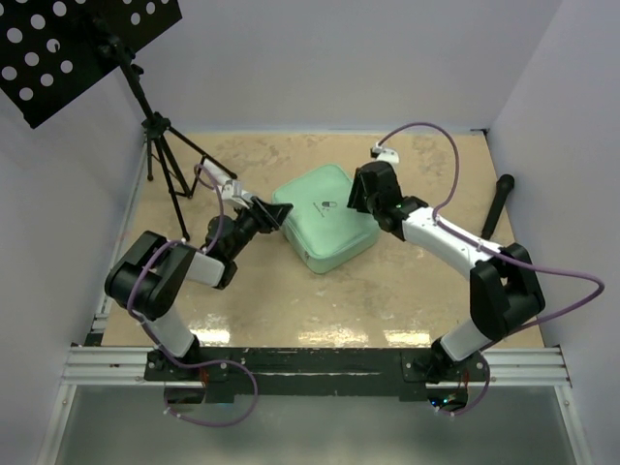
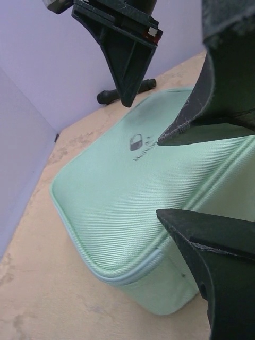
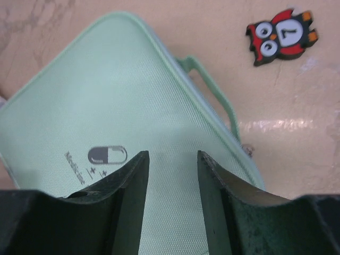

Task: Organize the medicine kit
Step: Zip the medicine box at the center of the board.

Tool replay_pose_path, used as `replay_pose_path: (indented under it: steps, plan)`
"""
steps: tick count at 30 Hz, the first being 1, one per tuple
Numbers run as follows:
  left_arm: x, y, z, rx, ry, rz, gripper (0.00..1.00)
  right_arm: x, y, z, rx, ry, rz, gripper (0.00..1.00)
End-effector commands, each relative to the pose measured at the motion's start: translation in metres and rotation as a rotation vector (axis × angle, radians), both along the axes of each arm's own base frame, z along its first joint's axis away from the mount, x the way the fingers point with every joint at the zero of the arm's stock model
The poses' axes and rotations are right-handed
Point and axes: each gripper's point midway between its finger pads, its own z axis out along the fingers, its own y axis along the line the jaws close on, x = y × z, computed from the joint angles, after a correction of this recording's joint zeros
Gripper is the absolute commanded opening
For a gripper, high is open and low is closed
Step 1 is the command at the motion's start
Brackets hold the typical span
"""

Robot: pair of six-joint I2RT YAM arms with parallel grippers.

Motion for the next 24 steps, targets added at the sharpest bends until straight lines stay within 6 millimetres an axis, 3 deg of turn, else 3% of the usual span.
replay_pose_path:
  steps: [1,4,6,10,12,13,24]
  plan:
    - [0.021,0.003,0.078,-0.085,-0.296,0.005,0.56,0.036,-0.03,0.057,-0.017,-0.119,-0.131,0.47]
    - [0.024,0.007,0.079,-0.094,-0.293,0.011,0.56,0.056,-0.062,0.043,0.008,-0.089,-0.199,0.51]
    - [0.019,0.009,0.078,-0.096,-0.286,0.01,0.56,0.062,-0.066,0.029,0.029,-0.058,-0.18,0.53]
    - [0.006,0.019,0.075,-0.118,-0.273,0.035,0.56,0.057,-0.039,0.012,0.113,-0.02,-0.049,0.61]
    - [-0.001,0.022,0.073,-0.127,-0.264,0.042,0.56,0.053,-0.032,0.012,0.166,-0.053,-0.019,0.81]
    - [-0.003,0.023,0.072,-0.13,-0.255,0.041,0.56,0.049,-0.029,0.011,0.174,-0.05,0.001,0.84]
    - [-0.01,0.016,0.053,-0.16,-0.176,-0.006,0.56,0.016,-0.017,-0.026,0.223,0.033,0.087,0.88]
